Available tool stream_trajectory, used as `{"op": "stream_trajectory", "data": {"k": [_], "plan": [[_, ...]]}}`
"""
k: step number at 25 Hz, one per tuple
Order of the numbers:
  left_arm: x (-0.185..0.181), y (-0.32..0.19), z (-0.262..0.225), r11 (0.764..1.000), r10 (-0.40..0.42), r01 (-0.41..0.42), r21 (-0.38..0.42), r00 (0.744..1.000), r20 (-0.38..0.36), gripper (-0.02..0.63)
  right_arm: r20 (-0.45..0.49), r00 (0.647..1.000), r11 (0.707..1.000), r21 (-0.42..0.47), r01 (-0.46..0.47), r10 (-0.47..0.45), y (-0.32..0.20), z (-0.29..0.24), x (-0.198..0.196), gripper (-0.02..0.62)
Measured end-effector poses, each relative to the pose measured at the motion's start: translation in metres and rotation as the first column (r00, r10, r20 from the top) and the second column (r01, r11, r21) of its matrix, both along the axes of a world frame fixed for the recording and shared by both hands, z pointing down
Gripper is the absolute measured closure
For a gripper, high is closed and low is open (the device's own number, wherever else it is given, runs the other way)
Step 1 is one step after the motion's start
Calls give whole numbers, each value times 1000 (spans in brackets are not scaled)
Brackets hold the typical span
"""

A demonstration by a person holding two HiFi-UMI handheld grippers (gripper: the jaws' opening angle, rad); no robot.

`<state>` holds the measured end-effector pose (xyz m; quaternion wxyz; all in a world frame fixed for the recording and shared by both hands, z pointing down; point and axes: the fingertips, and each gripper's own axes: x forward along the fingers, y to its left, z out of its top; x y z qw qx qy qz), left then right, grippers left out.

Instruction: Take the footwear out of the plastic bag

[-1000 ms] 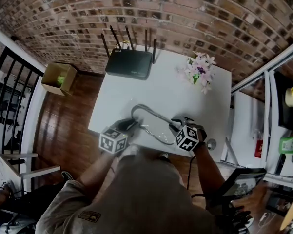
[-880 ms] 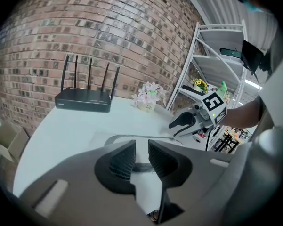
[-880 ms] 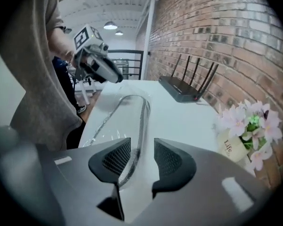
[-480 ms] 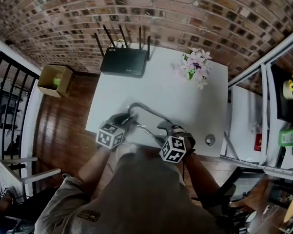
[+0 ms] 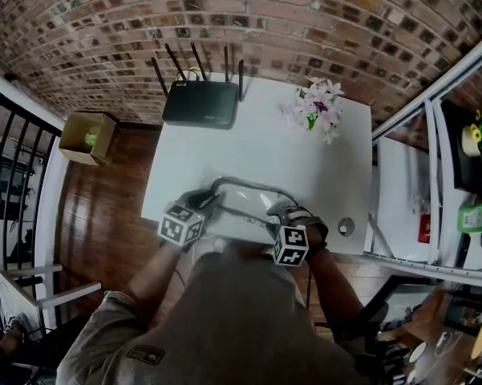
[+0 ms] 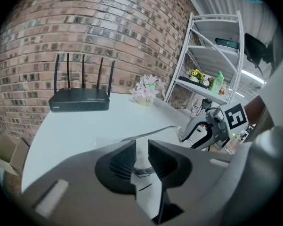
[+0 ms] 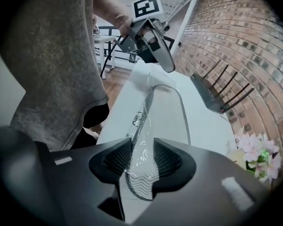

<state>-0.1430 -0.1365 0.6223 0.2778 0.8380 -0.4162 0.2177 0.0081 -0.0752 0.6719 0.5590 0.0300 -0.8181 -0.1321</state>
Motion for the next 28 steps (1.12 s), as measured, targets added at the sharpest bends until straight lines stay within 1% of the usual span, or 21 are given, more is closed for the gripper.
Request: {"op": "stream_trajectory", "data": {"k": [2,5,8,11,13,15,17,18,19,21,24,25,26,28], "plan": [[3,2,-1,1000,6,-6,0,1000,-6,528,-10,1000,1000,-10,-2,2,-2,0,6,436],[7,5,0,1000,11,-11,-1,1000,-10,528,8,1000,999,-44,-18,19,-2,0,8,434],[9,7,0,1000,17,-17,0,1000,-10,528,92,992,989,-124,-78,90,-6,-12,6,415],[10,9,-1,1000,22,-22,2,1000,-1,528,197,961,968,-200,-153,192,-23,-34,4,383],[11,10,-2,1000,21,-21,5,1000,1,528,229,943,955,-228,-189,241,-40,-43,7,357],[11,11,-4,1000,20,-20,11,1000,4,528,216,938,942,-261,-210,269,-55,-41,11,298],[13,13,-6,1000,22,-22,17,1000,9,528,167,945,928,-301,-221,280,-65,-30,15,213],[13,14,-7,1000,24,-24,19,1000,12,528,140,949,919,-322,-226,282,-67,-24,17,183],[13,15,-8,999,25,-26,21,1000,17,528,118,952,911,-343,-229,284,-69,-17,18,160],[11,17,-9,999,28,-28,25,999,30,528,84,957,897,-378,-229,279,-71,-3,19,134],[7,18,-11,998,33,-35,43,998,50,528,20,971,882,-424,-207,238,-65,16,21,133],[6,18,-12,998,36,-39,51,998,54,528,5,975,878,-437,-196,220,-61,18,21,152],[7,18,-13,997,41,-44,57,997,58,528,-1,979,877,-444,-181,202,-57,19,20,194],[8,17,-15,996,55,-59,65,996,70,526,-3,986,890,-430,-153,168,-52,16,18,205]]}}
